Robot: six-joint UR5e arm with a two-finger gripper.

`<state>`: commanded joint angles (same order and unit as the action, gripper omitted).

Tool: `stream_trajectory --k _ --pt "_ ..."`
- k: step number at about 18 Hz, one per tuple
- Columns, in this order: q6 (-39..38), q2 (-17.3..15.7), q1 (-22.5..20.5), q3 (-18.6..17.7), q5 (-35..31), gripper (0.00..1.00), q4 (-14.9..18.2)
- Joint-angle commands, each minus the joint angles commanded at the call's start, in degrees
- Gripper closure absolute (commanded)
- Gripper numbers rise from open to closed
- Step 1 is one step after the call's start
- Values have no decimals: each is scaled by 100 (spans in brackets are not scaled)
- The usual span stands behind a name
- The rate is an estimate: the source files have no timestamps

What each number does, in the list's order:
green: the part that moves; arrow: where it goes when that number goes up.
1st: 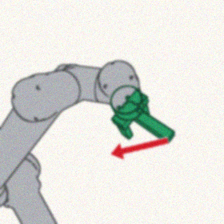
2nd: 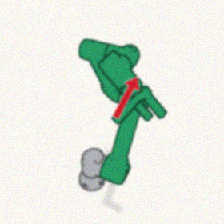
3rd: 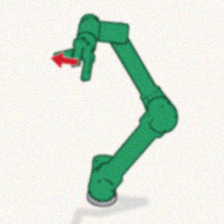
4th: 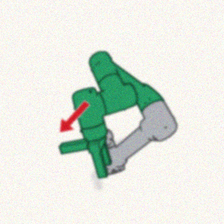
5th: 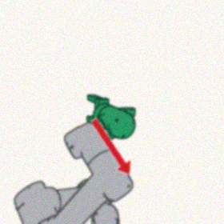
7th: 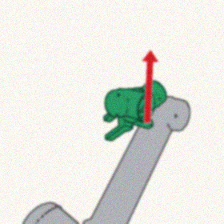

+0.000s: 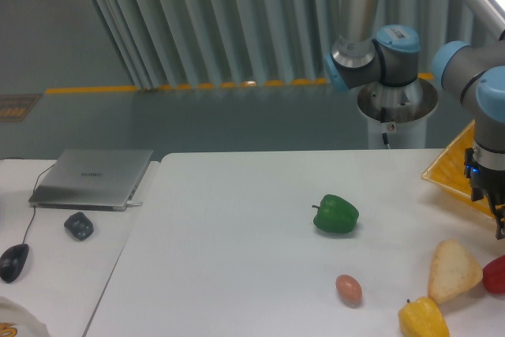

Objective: Place the triangular bread in the basket
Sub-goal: 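Move the gripper out of the yellow basket down toward the triangular bread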

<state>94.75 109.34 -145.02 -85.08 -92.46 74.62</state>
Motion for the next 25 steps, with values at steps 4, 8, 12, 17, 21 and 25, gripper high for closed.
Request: stream_trajectory --k 4,8,12,17,21,25 --pt "0 -26 87 0 -17 0 0" --pt "-262 -44 360 70 -457 0 -61" --pt "-598 26 404 -79 -466 0 -290" --pt "-607 88 439 -70 -492 0 -325" --pt "-1551 316 694 -70 -335 0 -939" --pt "-1785 457 738 -35 -211 0 -958"
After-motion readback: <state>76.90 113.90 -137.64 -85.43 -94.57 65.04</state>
